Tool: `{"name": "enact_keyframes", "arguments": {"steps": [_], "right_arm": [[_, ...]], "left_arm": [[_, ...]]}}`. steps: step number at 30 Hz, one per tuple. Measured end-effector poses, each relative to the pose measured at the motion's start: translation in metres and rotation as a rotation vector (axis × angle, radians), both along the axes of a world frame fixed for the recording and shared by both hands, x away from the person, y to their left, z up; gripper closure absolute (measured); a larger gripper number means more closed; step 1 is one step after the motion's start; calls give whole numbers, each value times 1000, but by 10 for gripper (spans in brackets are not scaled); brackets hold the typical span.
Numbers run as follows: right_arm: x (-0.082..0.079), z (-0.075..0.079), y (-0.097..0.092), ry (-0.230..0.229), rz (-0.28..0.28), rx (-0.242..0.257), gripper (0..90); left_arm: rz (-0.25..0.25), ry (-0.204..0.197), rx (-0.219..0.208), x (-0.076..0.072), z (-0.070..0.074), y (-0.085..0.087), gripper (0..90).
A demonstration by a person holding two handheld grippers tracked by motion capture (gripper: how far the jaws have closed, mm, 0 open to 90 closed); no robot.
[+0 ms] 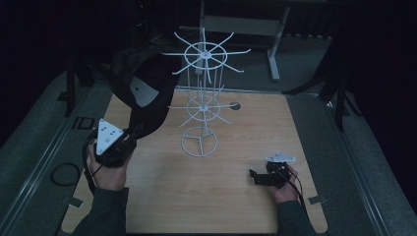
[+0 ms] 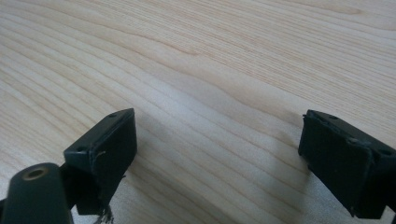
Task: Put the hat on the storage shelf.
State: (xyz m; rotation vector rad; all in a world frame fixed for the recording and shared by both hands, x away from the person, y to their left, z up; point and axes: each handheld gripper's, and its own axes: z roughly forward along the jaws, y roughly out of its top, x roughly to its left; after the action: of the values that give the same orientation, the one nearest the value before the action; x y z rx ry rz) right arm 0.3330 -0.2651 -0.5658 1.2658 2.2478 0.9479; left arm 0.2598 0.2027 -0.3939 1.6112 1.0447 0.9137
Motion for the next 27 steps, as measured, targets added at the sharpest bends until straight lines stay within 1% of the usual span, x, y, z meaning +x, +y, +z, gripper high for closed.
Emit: {"name": "enact_keyframes", "arguments": {"steps": [6, 10, 13, 21, 24, 27], "right_arm": [[0, 0, 0, 1, -1, 0, 113], [0, 0, 0, 0, -1, 0, 113], [0, 0, 0, 2, -1, 0, 113], [0, 0, 0, 1, -1, 0, 113], [0, 0, 0, 0, 0, -1, 113], [0, 0, 0, 0, -1, -1, 113]], "left_arm": [[-2, -12, 53, 0, -5, -8, 863], [-15, -20, 64, 1, -8, -10, 863], [-24, -25, 90, 1, -10, -13, 863], [-23, -4, 120, 6, -17, -17, 857], [-31, 1, 130, 8, -19, -19, 842], [-38, -4, 141, 8, -19, -21, 816]]}}
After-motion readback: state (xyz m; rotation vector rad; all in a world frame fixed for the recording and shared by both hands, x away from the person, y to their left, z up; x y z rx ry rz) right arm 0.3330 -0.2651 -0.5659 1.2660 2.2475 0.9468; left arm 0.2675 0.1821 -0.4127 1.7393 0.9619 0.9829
